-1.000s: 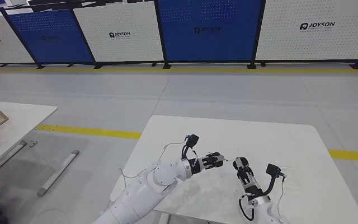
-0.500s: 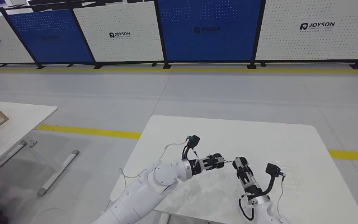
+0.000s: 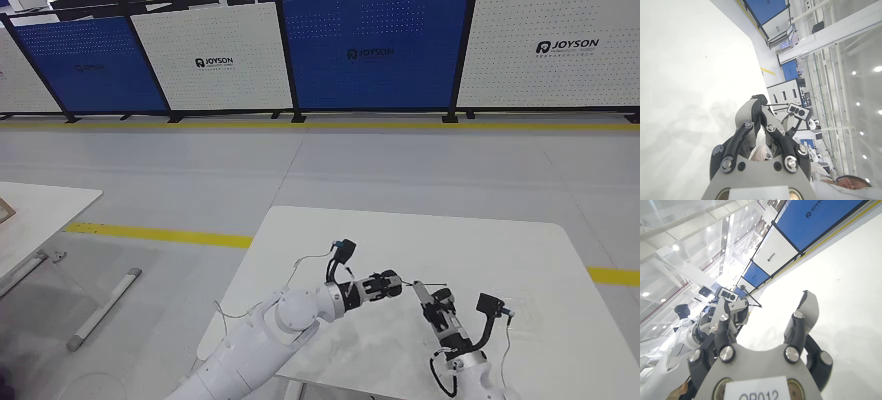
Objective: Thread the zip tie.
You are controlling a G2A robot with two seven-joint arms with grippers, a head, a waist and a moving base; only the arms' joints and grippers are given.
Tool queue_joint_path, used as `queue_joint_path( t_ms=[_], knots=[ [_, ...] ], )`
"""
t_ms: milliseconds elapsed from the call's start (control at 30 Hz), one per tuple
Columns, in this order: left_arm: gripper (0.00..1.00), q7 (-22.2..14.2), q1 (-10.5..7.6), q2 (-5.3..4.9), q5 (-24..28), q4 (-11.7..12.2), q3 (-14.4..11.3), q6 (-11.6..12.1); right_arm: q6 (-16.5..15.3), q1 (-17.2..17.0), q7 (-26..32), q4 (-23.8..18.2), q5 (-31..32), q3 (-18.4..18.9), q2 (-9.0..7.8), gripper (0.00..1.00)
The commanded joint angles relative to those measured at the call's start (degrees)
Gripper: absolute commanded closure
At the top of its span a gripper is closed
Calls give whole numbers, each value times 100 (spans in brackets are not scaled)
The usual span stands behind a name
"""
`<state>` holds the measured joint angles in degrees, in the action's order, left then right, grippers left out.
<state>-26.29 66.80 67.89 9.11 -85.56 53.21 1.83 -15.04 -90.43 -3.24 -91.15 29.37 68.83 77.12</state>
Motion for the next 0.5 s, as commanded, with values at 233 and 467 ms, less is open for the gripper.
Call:
queue_joint_path(
  t_ms=[233, 467],
  knots=[
    [100, -140, -5, 4, 288, 5, 54, 95, -21, -8, -8, -2, -32, 4, 0, 0],
    [100, 169, 117, -11, 493, -50, 246, 29, -90, -44, -149, -102, 486, 129, -41, 0]
  ],
)
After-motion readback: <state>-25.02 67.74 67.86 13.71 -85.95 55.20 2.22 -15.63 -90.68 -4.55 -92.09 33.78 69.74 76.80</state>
